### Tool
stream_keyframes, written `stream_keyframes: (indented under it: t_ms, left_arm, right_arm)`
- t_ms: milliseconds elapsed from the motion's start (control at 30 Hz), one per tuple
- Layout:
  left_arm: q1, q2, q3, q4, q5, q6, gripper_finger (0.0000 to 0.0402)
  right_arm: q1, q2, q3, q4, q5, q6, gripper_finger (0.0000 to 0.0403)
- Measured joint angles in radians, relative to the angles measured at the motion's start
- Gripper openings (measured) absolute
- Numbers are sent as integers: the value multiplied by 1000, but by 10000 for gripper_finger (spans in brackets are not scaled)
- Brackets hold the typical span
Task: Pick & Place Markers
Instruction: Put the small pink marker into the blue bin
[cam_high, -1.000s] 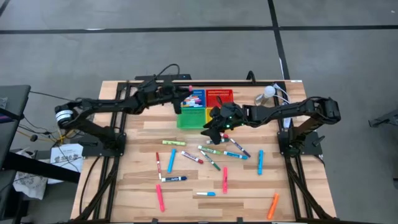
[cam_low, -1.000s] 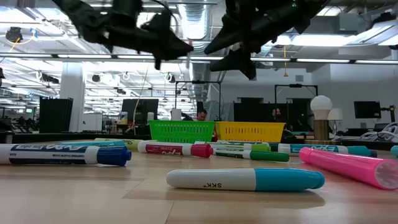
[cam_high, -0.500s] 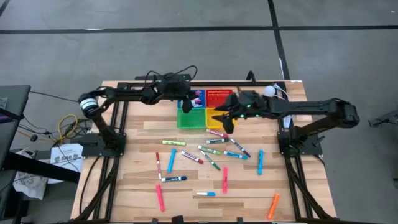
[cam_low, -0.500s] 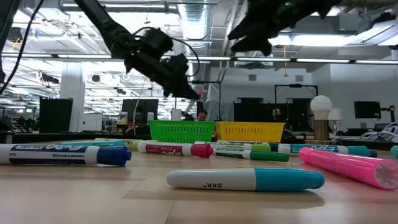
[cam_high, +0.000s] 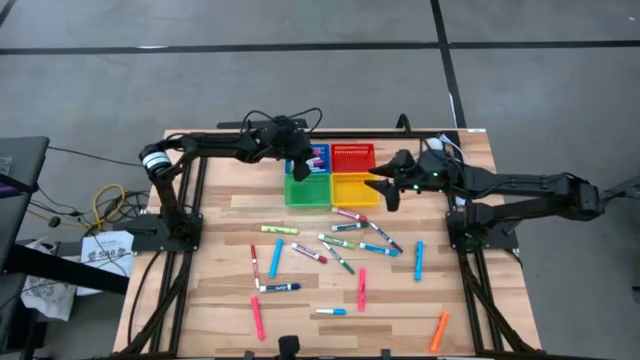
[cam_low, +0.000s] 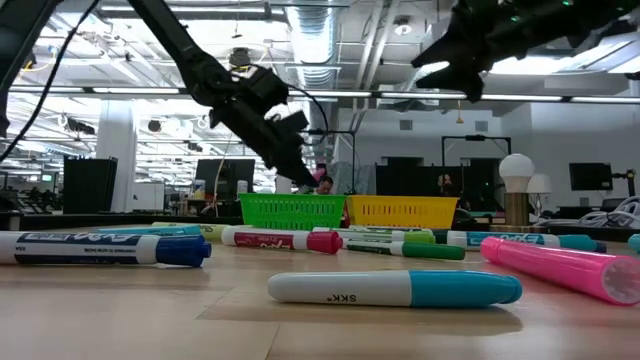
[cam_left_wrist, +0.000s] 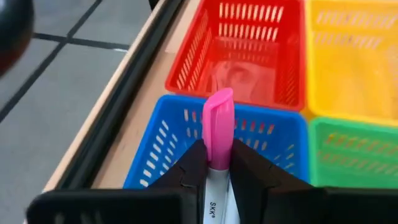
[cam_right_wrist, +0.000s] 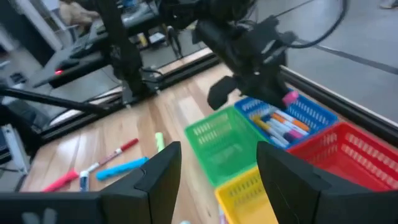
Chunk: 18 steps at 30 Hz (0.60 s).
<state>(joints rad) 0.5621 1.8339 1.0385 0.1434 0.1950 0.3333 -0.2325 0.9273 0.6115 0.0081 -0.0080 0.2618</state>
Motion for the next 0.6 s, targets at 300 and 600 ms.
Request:
stream_keyframes:
  t_ms: [300, 600]
  left_arm:
    - [2, 66, 21, -42, 0, 3, 53]
    - [2, 65, 21, -59, 0, 3, 58]
  right_arm:
    - [3, -81, -77, 17, 10, 45, 199]
    - [1, -92, -81, 30, 10, 29, 198]
